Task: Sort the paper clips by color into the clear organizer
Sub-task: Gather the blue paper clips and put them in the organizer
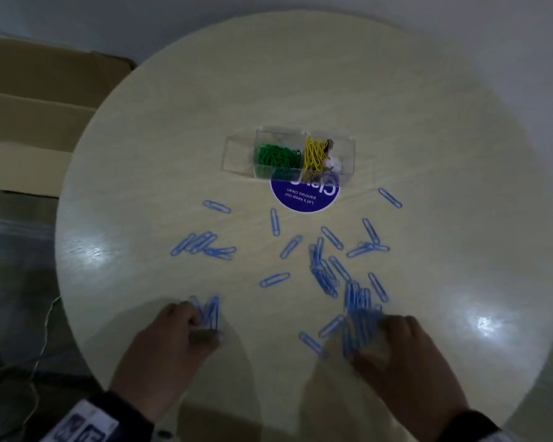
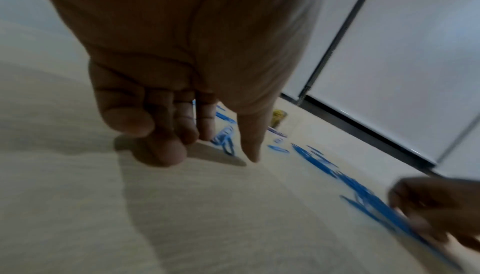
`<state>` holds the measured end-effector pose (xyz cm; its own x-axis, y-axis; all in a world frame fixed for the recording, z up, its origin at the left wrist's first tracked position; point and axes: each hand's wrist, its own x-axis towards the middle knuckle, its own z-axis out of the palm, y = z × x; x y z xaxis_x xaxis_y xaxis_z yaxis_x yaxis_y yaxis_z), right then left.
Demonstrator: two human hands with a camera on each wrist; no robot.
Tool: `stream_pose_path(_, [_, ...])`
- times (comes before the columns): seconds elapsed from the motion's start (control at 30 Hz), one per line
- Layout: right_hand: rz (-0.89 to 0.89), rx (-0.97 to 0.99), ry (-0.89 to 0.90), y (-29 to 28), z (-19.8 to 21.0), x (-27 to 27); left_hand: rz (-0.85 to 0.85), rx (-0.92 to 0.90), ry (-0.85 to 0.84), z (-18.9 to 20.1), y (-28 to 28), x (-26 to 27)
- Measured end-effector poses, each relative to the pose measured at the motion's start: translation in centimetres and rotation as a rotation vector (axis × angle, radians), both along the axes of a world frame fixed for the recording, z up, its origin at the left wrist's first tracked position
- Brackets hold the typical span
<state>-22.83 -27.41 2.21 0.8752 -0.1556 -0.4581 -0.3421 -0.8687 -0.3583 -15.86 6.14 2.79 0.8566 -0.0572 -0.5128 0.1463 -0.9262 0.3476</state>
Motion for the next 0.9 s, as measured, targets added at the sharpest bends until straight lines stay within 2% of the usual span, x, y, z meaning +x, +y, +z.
stream_pose_path(0.1, [0.142, -0.036, -0.121, 3.0, -1.6, 2.3, -0.14, -0.031, -0.137, -1.4, -2.6, 0.6])
stream_pose_path(0.2, [0.156, 0.032, -0.205, 5.4, -2.1, 5.9, -0.161, -0.115, -0.228, -1.5, -5.3, 2.7])
stream_pose_path(0.27, [0.174, 0.117, -0.263, 5.7, -1.3, 7.9, -0.135, -0.24, -0.257, -1.3, -6.1, 4.0])
stream_pose_path(0.33, [0.066, 0.181, -0.368, 3.9, -0.3, 9.1, -0.045, -0.306, -0.326, -0.6, -5.1, 5.3])
stream_pose_path(0.4, [-0.088, 0.146, -0.414, 0.6, 0.3, 8.9, 0.074, -0.23, -0.428, -0.8, -2.4, 6.5])
stream_pose_path(0.47, [-0.179, 0.035, -0.339, -2.1, 0.5, 7.4, 0.157, -0.091, -0.421, -1.1, 0.4, 7.2])
stream_pose_path(0.5, [-0.19, -0.007, -0.285, -2.6, 0.2, 6.6, 0.14, -0.026, -0.395, -1.2, 1.4, 7.4])
stream_pose_path(0.6, [-0.116, 0.034, -0.215, -0.9, -1.1, 5.2, -0.059, 0.046, -0.418, -1.9, 1.4, 7.4])
stream_pose_path(0.67, [-0.056, 0.082, -0.247, 1.3, -1.9, 5.9, -0.107, -0.041, -0.416, -2.2, -0.6, 7.5])
stream_pose_path(0.77, [-0.018, 0.169, -0.28, 4.3, -1.9, 8.4, -0.065, -0.208, -0.373, -2.2, -4.4, 7.4])
stream_pose_path(0.83, [-0.011, 0.21, -0.278, 4.2, -0.9, 10.4, -0.009, -0.3, -0.346, -2.1, -6.0, 7.6])
stream_pose_path(0.9, [-0.079, 0.182, -0.338, 1.5, -0.2, 12.5, 0.018, -0.328, -0.392, -1.7, -6.1, 8.3])
